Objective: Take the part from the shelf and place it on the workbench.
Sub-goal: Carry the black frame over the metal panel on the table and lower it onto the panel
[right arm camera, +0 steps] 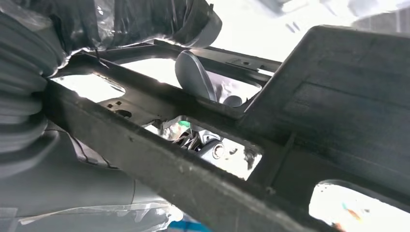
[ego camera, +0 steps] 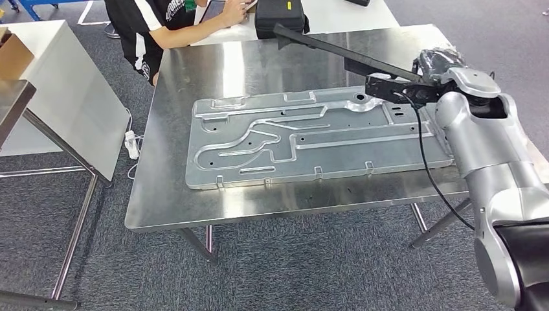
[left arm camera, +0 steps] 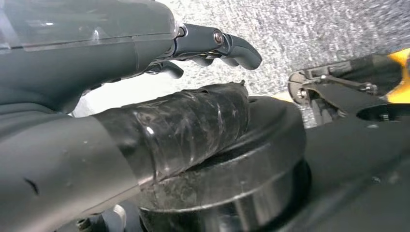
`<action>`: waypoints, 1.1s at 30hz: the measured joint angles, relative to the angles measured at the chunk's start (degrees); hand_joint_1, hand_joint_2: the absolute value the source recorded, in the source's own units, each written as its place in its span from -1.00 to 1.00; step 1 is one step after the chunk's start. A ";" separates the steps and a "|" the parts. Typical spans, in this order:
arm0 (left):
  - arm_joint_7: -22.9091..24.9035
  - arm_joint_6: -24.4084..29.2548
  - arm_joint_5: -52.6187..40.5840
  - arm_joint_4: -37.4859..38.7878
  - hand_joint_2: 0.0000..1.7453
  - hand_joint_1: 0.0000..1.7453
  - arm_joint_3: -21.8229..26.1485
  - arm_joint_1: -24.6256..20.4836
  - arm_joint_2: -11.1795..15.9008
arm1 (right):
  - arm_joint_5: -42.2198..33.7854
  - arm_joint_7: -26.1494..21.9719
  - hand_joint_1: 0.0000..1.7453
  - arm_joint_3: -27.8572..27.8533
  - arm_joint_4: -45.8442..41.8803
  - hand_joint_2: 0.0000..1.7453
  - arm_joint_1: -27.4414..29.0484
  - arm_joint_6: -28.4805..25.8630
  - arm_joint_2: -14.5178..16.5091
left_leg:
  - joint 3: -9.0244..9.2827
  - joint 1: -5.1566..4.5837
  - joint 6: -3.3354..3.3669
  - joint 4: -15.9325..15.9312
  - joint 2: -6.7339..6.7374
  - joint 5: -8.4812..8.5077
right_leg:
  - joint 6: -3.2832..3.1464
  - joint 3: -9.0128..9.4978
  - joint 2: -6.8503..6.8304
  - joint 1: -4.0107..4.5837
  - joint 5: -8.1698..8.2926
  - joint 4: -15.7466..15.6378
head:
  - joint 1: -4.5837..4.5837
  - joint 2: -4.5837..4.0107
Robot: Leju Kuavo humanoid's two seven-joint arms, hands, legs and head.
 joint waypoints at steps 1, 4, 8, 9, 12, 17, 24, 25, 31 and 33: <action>-0.23 -0.02 0.01 0.00 -1.00 -1.00 0.30 0.00 0.00 | -0.38 -0.03 1.00 -0.30 0.07 1.00 0.21 -0.08 -0.67 | 0.02 0.00 -0.01 -0.05 0.00 0.00 | -0.02 0.00 0.00 0.01 -0.01 0.00 | 0.00 0.00; -0.65 -0.03 -0.07 0.00 -1.00 -1.00 1.06 0.02 0.00 | -1.66 -0.03 1.00 -0.93 0.12 1.00 0.70 -0.32 -2.64 | 0.02 0.00 -0.04 -0.10 0.02 0.01 | -0.06 0.01 0.00 0.04 -0.02 0.01 | 0.00 0.00; -0.77 -0.05 -0.11 0.00 -1.00 -1.00 1.66 0.09 0.00 | -2.30 -0.04 1.00 -1.11 0.12 1.00 1.07 -0.35 -4.35 | 0.01 -0.01 -0.21 -0.09 0.05 0.03 | -0.09 0.02 0.00 0.03 0.01 0.01 | 0.00 0.00; -0.78 -0.05 -0.11 0.00 -0.50 -1.00 1.73 0.09 0.00 | -2.38 -0.04 0.50 -1.12 0.12 0.50 1.12 -0.35 -4.62 | 0.01 -0.02 -0.25 -0.08 0.07 0.03 | -0.10 0.03 0.00 0.01 0.02 0.01 | 0.00 0.00; -0.83 -0.07 -0.43 0.00 1.00 -1.00 1.77 0.07 0.00 | -2.68 -0.04 -1.00 -1.13 0.12 -1.00 1.24 -0.37 -5.21 | 0.01 -0.05 -0.30 -0.04 0.09 0.02 | -0.09 0.06 -0.01 -0.03 0.04 0.01 | 0.00 0.00; -1.03 -0.49 -0.13 0.00 -0.50 -1.00 1.83 0.10 -0.01 | -3.40 -0.08 -1.00 -1.13 0.15 -1.00 1.36 -0.74 -5.71 | -0.04 -0.07 -0.43 0.08 0.06 0.01 | -0.07 0.16 -0.14 -0.08 0.04 0.00 | 0.00 0.00; -0.82 -0.20 -0.11 0.00 -1.00 -1.00 2.48 0.12 0.00 | -4.50 -0.78 -1.00 -1.13 0.25 -1.00 1.37 -0.93 -6.27 | -0.04 -0.22 -0.47 0.12 0.06 -0.02 | 0.08 0.21 -0.14 -0.23 0.13 -0.08 | 0.00 0.00; -0.82 -0.10 -0.11 0.00 -1.00 -1.00 2.55 0.12 0.00 | -4.57 -0.84 -1.00 -1.13 0.25 -1.00 1.37 -0.98 -6.35 | -0.04 -0.23 -0.47 0.12 0.06 -0.02 | 0.10 0.22 -0.14 -0.23 0.14 -0.10 | 0.00 0.00; -0.82 0.08 -0.11 0.00 -1.00 -1.00 2.87 0.12 0.00 | -4.69 -0.81 -1.00 -1.13 0.32 -1.00 1.37 -1.05 -6.64 | -0.03 -0.28 -0.47 0.13 0.06 -0.02 | 0.26 0.31 -0.14 -0.23 0.24 -0.23 | 0.00 0.00; -0.83 0.08 -0.11 0.00 -1.00 -1.00 2.97 0.12 0.00 | -4.72 -0.81 -1.00 -1.13 0.32 -1.00 1.37 -1.05 -6.64 | -0.03 -0.31 -0.47 0.13 0.06 -0.02 | 0.26 0.33 -0.14 -0.23 0.24 -0.26 | 0.00 0.00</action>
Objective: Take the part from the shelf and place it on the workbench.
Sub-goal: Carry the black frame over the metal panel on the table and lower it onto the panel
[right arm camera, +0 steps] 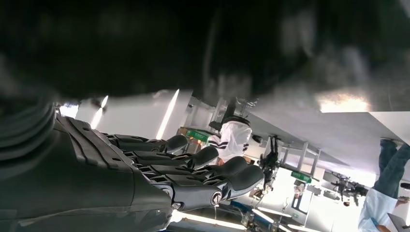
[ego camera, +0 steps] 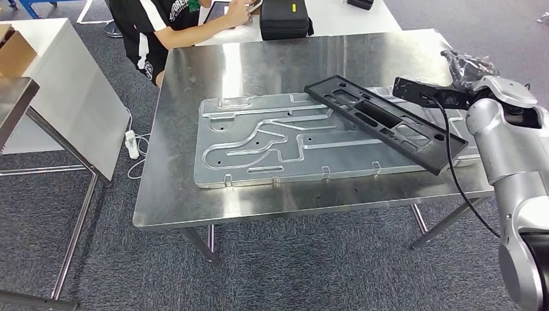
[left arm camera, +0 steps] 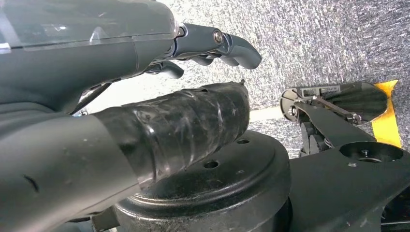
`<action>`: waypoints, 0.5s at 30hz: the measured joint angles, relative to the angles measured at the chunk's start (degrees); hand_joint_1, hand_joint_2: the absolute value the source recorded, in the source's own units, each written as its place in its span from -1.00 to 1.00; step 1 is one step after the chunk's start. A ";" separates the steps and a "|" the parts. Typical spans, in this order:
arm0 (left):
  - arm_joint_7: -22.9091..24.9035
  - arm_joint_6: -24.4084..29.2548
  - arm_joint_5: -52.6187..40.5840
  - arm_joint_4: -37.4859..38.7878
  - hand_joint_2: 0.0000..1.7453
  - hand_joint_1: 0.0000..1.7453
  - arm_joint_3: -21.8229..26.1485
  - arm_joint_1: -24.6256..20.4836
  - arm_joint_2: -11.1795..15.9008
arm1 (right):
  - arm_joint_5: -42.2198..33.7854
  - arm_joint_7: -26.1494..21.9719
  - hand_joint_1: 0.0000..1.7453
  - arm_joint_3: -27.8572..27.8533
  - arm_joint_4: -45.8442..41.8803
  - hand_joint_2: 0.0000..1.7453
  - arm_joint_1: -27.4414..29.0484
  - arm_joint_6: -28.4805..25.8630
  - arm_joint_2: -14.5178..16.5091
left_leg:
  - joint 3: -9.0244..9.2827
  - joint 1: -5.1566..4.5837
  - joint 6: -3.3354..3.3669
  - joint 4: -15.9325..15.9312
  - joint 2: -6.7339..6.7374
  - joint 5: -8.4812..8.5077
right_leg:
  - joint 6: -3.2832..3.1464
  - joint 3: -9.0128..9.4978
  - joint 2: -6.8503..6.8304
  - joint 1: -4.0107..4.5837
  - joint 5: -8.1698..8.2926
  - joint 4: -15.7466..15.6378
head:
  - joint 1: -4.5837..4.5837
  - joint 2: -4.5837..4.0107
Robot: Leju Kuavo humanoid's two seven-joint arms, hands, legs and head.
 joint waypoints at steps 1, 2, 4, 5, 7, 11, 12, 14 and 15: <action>-0.02 0.01 0.01 0.00 -1.00 -1.00 0.03 0.00 0.00 | -0.05 0.00 -1.00 0.00 0.01 -1.00 0.00 -0.01 -0.01 | 0.00 -0.01 0.00 0.00 0.00 0.00 | 0.00 0.01 0.00 0.00 0.00 -0.01 | 0.00 0.00; -0.05 0.02 0.02 0.00 -1.00 -1.00 0.05 0.00 0.00 | -0.11 -0.01 -1.00 0.00 0.01 -1.00 0.00 -0.02 -0.01 | 0.00 -0.02 0.00 0.01 0.00 0.00 | 0.01 0.02 0.00 0.00 0.01 -0.02 | 0.00 0.00; -0.11 0.07 0.05 0.00 -1.00 -1.00 0.07 0.00 0.00 | -0.28 -0.01 -1.00 0.00 0.04 -1.00 0.01 -0.05 -0.02 | 0.00 -0.02 0.00 0.02 0.00 0.00 | 0.02 0.03 0.00 -0.01 0.01 -0.03 | 0.00 0.00; -0.13 0.10 0.07 0.00 -1.00 -1.00 0.07 0.00 0.00 | -0.39 -0.01 -1.00 0.01 0.08 -1.00 0.01 -0.06 -0.02 | 0.00 -0.02 0.00 0.02 0.00 0.00 | 0.02 0.04 0.00 -0.01 0.01 -0.04 | 0.00 0.00; -0.25 0.14 0.06 0.00 -1.00 -1.00 0.07 0.00 0.00 | -0.61 -0.01 -1.00 0.02 0.24 -1.00 0.01 -0.06 -0.02 | 0.00 -0.02 0.00 0.03 0.00 0.00 | 0.03 0.06 0.00 -0.01 0.02 -0.05 | 0.00 0.00; -0.75 0.10 0.04 0.00 -1.00 -1.00 0.07 0.00 0.00 | -0.82 0.00 -1.00 0.05 0.50 -1.00 0.00 -0.05 -0.09 | 0.00 -0.03 0.00 0.03 0.00 0.00 | 0.06 0.08 0.00 -0.02 0.03 -0.08 | 0.00 0.00; -0.80 0.05 0.05 0.00 -1.00 -1.00 0.07 0.00 0.00 | -0.83 0.00 -1.00 0.07 0.57 -1.00 -0.01 -0.05 -0.14 | 0.00 -0.03 0.01 0.04 0.00 0.00 | 0.07 0.09 0.00 -0.03 0.04 -0.10 | 0.00 0.00; -0.83 -0.05 0.06 0.00 -1.00 -1.00 0.09 0.01 0.00 | -0.83 0.02 -1.00 0.09 0.76 -1.00 -0.03 -0.02 -0.26 | -0.08 -0.17 0.15 0.22 -0.01 -0.06 | 0.25 0.13 -0.02 -0.19 0.10 -0.19 | 0.00 0.00; -0.83 -0.10 0.07 0.00 -1.00 -1.00 0.10 0.01 0.00 | -0.83 0.03 -1.00 0.11 0.87 -1.00 -0.05 0.02 -0.34 | -0.12 -0.24 0.24 0.33 -0.02 -0.10 | 0.36 0.15 -0.02 -0.27 0.14 -0.24 | 0.00 0.00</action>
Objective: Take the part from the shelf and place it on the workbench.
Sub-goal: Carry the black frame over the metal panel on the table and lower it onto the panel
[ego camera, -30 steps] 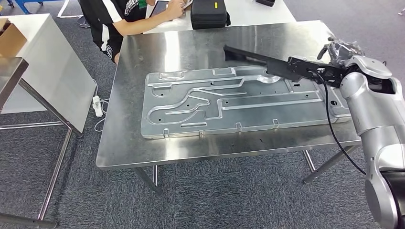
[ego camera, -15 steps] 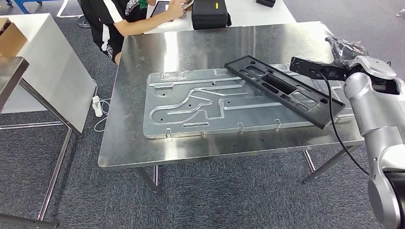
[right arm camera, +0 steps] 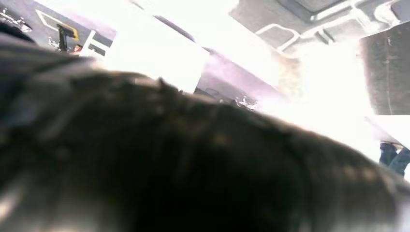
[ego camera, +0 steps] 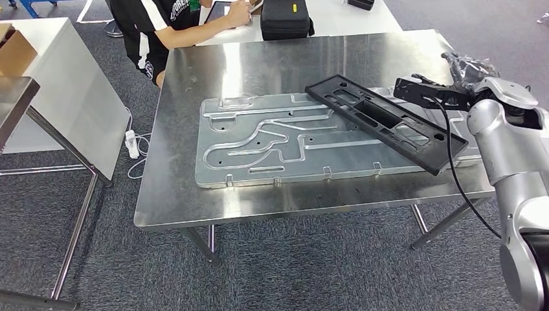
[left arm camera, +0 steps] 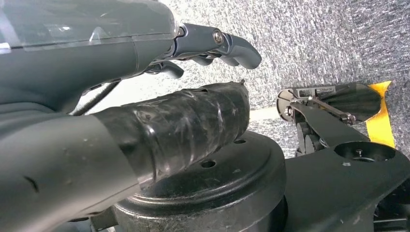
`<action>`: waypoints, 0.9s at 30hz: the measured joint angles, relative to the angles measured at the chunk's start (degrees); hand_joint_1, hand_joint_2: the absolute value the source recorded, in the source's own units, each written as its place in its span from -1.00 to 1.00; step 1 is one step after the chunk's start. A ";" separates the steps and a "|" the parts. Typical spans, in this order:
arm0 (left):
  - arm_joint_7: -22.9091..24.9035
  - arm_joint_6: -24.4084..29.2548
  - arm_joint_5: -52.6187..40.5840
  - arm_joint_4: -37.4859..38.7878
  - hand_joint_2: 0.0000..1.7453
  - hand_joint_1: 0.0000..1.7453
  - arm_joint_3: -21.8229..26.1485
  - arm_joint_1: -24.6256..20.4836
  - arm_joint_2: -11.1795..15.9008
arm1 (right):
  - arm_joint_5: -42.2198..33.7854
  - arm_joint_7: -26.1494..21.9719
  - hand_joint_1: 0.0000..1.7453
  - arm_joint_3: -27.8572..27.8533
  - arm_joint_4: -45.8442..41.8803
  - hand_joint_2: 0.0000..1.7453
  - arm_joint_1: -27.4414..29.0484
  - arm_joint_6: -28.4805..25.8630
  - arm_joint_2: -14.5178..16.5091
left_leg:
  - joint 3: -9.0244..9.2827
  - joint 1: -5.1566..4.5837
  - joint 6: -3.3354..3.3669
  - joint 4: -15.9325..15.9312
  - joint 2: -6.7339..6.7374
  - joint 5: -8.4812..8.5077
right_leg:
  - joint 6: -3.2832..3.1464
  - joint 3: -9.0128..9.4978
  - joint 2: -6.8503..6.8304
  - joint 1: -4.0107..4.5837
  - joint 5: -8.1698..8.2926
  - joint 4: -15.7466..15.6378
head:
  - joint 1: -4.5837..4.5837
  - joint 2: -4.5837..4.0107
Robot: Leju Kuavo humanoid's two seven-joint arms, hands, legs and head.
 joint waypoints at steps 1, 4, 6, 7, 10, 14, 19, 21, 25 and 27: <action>-0.01 -0.04 0.00 0.00 -1.00 -1.00 0.02 0.01 0.00 | 0.00 0.00 -1.00 0.02 0.09 -1.00 -0.05 0.07 -0.07 | -0.05 -0.08 0.12 0.11 -0.01 -0.05 | 0.13 0.01 0.00 -0.08 0.05 -0.04 | 0.00 0.00; -0.01 -0.16 0.00 0.00 -1.00 -1.00 0.03 0.02 0.00 | 0.01 -0.04 -1.00 0.09 0.24 -1.00 -0.41 0.34 -0.37 | -0.09 -0.20 0.48 0.20 -0.03 0.12 | 0.59 0.10 0.01 -0.23 0.35 -0.23 | 0.00 0.00; 0.02 -0.34 0.00 0.00 -1.00 -1.00 0.03 0.00 -0.02 | 0.02 -0.06 -1.00 0.13 0.25 -1.00 -0.72 0.48 -0.69 | 0.45 0.08 0.99 -0.98 0.11 1.05 | 1.13 0.27 0.05 -0.14 0.25 -0.41 | 0.01 0.00; 0.03 -0.46 0.00 0.00 -1.00 -1.00 0.04 -0.03 -0.04 | 0.02 -0.08 -1.00 0.14 0.26 -1.00 -0.90 0.54 -0.85 | 0.75 0.24 1.30 -1.73 0.23 1.59 | 1.25 0.05 0.06 -0.05 -0.65 0.35 | 0.02 0.00; 0.03 -0.77 -0.02 0.00 -1.00 -1.00 0.04 -0.06 -0.09 | 0.02 -0.18 -1.00 0.20 0.33 -1.00 -1.17 0.99 -1.12 | 0.79 0.40 1.75 -2.53 0.48 2.37 | 1.18 -3.29 0.07 0.11 -6.34 9.28 | 0.03 0.00; 0.22 -0.83 -0.01 0.00 -1.00 -1.00 0.04 -0.05 -0.17 | 0.02 0.06 -1.00 0.63 0.49 -1.00 -1.21 1.48 -1.14 | -0.39 0.49 1.54 -1.16 0.49 2.24 | 1.53 -3.48 -0.08 -0.28 -6.13 12.56 | 0.04 0.00; 0.42 -0.56 0.00 0.00 -1.00 -1.00 0.07 -0.09 -0.11 | 0.01 0.11 -1.00 1.37 0.50 -1.00 -2.10 1.48 -1.09 | -2.14 0.41 0.17 1.13 0.08 1.85 | 0.88 2.45 0.14 -0.01 -2.85 1.73 | 0.03 0.00; 0.44 -0.53 0.03 0.00 -1.00 -1.00 0.08 -0.05 -0.08 | 0.02 0.14 -1.00 1.72 0.51 -1.00 -2.16 1.55 -1.04 | -2.61 0.47 -0.37 1.59 -0.05 1.79 | -0.02 1.98 0.04 -0.11 -2.52 1.42 | 0.02 0.00; 0.46 -0.51 0.07 0.00 -1.00 -1.00 0.08 0.00 -0.05 | 0.02 0.15 -1.00 2.18 0.50 -1.00 -2.44 1.81 -0.95 | -6.12 0.95 -1.72 10.64 0.06 -5.58 | -1.45 0.40 -0.31 -0.20 -1.02 1.18 | 0.03 0.00; 0.47 -0.52 0.07 0.00 -1.00 -1.00 0.08 -0.01 -0.07 | 0.02 0.15 -1.00 2.38 0.56 -1.00 -2.43 1.86 -0.96 | -7.66 1.13 -1.97 16.57 0.06 -8.50 | -1.52 -0.75 -0.38 -0.06 -0.17 1.20 | 0.03 0.00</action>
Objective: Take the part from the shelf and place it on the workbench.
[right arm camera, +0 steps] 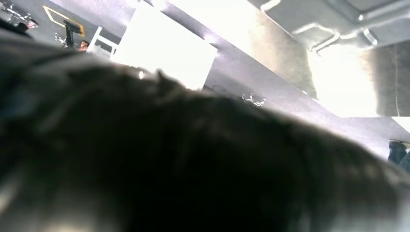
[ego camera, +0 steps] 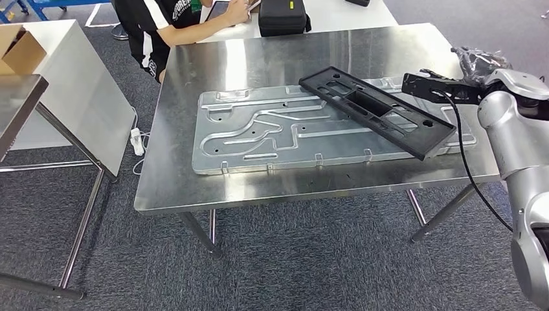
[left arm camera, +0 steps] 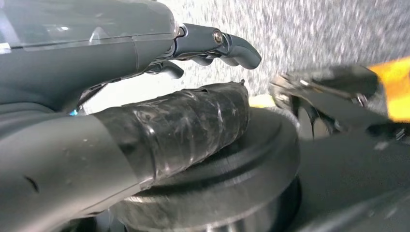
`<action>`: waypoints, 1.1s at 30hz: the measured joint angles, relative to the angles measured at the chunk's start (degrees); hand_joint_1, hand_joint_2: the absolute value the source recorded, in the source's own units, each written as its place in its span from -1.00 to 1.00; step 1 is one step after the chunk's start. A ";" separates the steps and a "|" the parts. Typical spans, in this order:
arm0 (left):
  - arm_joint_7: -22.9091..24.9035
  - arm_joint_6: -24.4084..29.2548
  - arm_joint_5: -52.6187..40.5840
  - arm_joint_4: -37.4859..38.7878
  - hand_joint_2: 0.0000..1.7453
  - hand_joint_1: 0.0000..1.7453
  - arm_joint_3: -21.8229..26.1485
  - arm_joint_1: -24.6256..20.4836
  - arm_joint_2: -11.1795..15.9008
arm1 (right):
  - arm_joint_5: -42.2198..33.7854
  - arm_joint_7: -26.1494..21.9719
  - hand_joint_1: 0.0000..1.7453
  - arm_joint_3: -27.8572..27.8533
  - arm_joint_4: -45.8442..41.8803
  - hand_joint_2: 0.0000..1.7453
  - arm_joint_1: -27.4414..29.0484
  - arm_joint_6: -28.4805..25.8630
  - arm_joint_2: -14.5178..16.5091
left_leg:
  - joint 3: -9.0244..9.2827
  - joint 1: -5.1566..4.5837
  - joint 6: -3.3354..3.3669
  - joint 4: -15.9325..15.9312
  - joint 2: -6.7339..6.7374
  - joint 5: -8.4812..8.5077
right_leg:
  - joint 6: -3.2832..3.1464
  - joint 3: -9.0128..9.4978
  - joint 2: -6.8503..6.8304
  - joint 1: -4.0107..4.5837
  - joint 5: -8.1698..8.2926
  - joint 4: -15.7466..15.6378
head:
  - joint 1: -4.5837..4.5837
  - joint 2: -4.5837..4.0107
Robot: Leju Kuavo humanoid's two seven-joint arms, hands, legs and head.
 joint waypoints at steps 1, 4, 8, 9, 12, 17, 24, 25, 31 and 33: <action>0.00 -0.01 0.00 0.00 -1.00 -1.00 0.00 0.00 -0.01 | 0.00 0.00 -1.00 0.09 0.04 -1.00 0.00 0.00 -0.01 | 0.55 0.01 0.05 0.39 0.00 0.18 | 0.02 -0.56 0.00 0.06 0.44 0.01 | -0.01 0.00; 0.00 -0.01 0.00 0.00 -1.00 -1.00 0.00 -0.09 0.10 | 0.01 0.00 -1.00 0.20 0.11 -1.00 -0.05 -0.03 -0.01 | 7.69 -0.26 1.05 -9.40 -0.04 4.12 | 0.26 -1.73 0.11 0.14 1.67 0.01 | -0.01 0.00; -0.07 -0.11 0.00 0.00 -1.00 -1.00 0.02 -0.28 0.44 | 0.01 0.05 -1.00 0.27 0.26 -1.00 -0.34 -0.03 -0.05 | 11.79 -1.09 1.86 -17.04 -0.03 5.82 | 1.67 -1.77 -0.03 -0.21 3.54 -0.90 | -0.01 0.00; -0.09 -0.15 0.00 0.00 -1.00 -1.00 0.02 -0.30 0.43 | 0.01 0.07 -1.00 0.30 0.34 -1.00 -0.42 -0.03 -0.08 | 11.64 -0.98 2.03 -17.57 0.03 6.50 | 2.04 -1.78 -0.07 -0.24 3.90 -1.18 | 0.00 0.00; -0.10 -0.21 0.00 0.00 -1.00 -1.00 0.02 -0.29 0.30 | 0.02 0.26 -1.00 0.43 0.77 -1.00 -1.18 0.00 -0.19 | 10.58 -0.62 2.82 -19.07 0.55 9.16 | 2.55 -3.11 0.07 -0.07 -0.78 1.97 | 0.02 0.00; -0.14 -0.32 0.00 0.00 -1.00 -1.00 0.02 -0.26 0.13 | 0.07 0.49 -1.00 0.63 1.59 -1.00 -1.61 0.09 -0.26 | 6.03 -0.78 3.03 -18.06 0.78 11.93 | 3.02 -3.61 0.13 -0.04 -6.24 13.80 | 0.03 0.00; -0.28 -0.38 -0.06 0.00 -1.00 -1.00 0.02 -0.11 0.05 | -0.01 -0.20 -1.00 0.78 1.85 -1.00 -1.86 0.05 -0.32 | 2.20 -0.98 1.44 -15.54 0.52 14.03 | 1.55 6.17 0.18 0.32 -5.10 -0.18 | 0.02 0.00; -0.28 -0.38 -0.06 0.00 -1.00 -1.00 0.02 -0.09 0.07 | -0.01 -0.17 -1.00 0.84 1.88 -1.00 -1.92 0.06 -0.33 | 1.77 -0.91 1.08 -15.22 0.42 13.69 | 1.10 5.77 0.08 0.21 -4.56 -0.41 | 0.02 0.00; -0.28 -0.38 -0.06 0.00 -1.00 -1.00 0.02 -0.09 0.00 | -0.01 -0.20 -1.00 1.02 1.93 -1.00 -2.10 0.09 -0.31 | -1.94 0.12 -0.86 -0.33 0.21 2.31 | -0.21 0.93 -0.25 0.04 -0.33 -0.77 | -0.03 0.00; -0.28 -0.38 -0.06 0.00 -1.00 -1.00 0.02 -0.12 0.00 | -0.02 -0.20 -1.00 1.03 2.05 -1.00 -2.08 0.09 -0.31 | 0.15 0.34 -1.07 -0.14 0.22 4.65 | 0.06 -0.97 -0.23 -0.07 1.07 -0.72 | -0.03 0.00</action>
